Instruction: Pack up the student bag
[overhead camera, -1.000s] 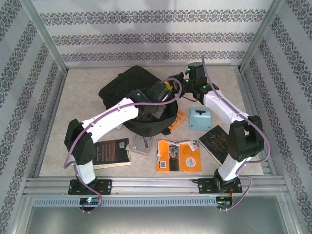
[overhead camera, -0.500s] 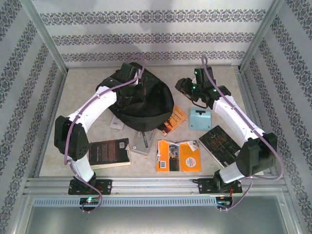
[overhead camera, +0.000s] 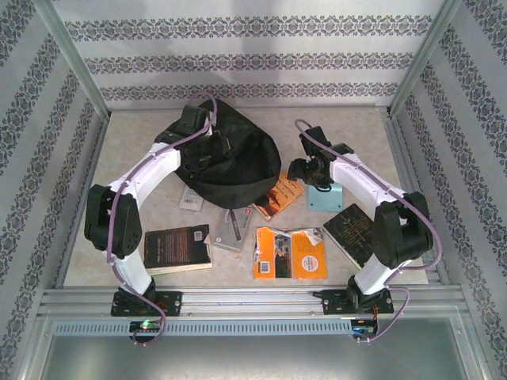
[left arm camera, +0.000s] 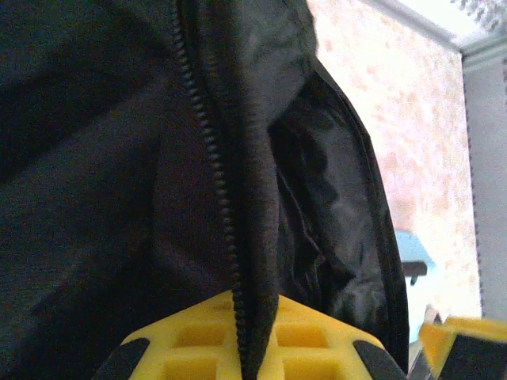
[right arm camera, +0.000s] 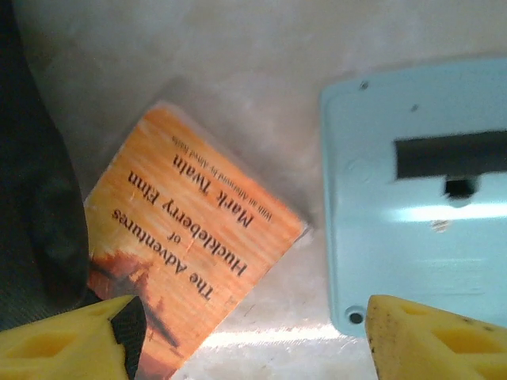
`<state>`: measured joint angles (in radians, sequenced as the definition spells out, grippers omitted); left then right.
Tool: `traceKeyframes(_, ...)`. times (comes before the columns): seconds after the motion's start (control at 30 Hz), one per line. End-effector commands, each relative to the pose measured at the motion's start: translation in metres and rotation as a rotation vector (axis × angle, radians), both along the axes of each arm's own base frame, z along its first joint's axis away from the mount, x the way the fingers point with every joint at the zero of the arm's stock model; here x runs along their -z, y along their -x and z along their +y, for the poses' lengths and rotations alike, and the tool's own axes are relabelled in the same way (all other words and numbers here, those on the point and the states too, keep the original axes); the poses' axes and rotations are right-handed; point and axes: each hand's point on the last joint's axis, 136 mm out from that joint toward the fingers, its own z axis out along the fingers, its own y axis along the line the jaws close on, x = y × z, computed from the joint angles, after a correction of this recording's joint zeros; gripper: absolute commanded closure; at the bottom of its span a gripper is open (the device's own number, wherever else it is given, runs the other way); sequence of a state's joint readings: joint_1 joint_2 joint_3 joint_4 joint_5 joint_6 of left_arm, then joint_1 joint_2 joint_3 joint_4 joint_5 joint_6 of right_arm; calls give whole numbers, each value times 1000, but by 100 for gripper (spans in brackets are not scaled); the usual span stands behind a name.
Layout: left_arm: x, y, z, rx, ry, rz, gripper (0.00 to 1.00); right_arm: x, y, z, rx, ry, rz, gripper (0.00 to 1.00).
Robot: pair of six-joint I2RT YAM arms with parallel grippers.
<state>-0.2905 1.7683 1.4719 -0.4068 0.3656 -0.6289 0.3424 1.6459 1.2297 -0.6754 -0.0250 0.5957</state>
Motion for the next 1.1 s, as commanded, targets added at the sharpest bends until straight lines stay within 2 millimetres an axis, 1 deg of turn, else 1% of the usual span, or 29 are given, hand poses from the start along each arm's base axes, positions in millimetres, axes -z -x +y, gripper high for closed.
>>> traceKeyframes(0.0,-6,-17,13,-54,73,-23,100,13,18,24,65,-245,57,21)
traceKeyframes(0.03,-4,-17,10,-43,88,-14,100,16,21,31,83,-309,55,20)
traceKeyframes(0.07,-1,-17,7,-30,106,-3,100,19,20,37,95,-350,43,12)
traceKeyframes(0.13,4,-18,-1,-9,144,15,100,24,19,43,104,-381,31,7)
traceKeyframes(0.23,13,-18,-8,10,157,34,100,39,15,47,146,-437,48,8)
traceKeyframes(0.33,23,-14,-19,31,150,54,100,56,12,44,205,-493,53,10)
traceKeyframes(0.43,36,-9,-30,61,125,78,100,64,3,54,200,-582,46,12)
traceKeyframes(0.5,43,-7,-34,73,106,89,100,67,-5,59,183,-592,48,12)
traceKeyframes(0.57,51,-4,-38,83,93,107,100,73,-12,59,182,-591,51,13)
traceKeyframes(0.63,59,-2,-40,92,78,126,100,68,-23,64,157,-641,24,15)
traceKeyframes(0.7,67,0,-43,102,65,144,100,59,-34,72,118,-700,-3,17)
traceKeyframes(0.8,76,4,-50,124,50,167,100,37,-45,89,30,-798,-52,20)
traceKeyframes(0.93,83,6,-54,137,46,189,100,13,-52,107,-68,-900,-90,22)
traceKeyframes(1.07,88,7,-54,138,43,202,100,-3,-53,113,-104,-987,-131,26)
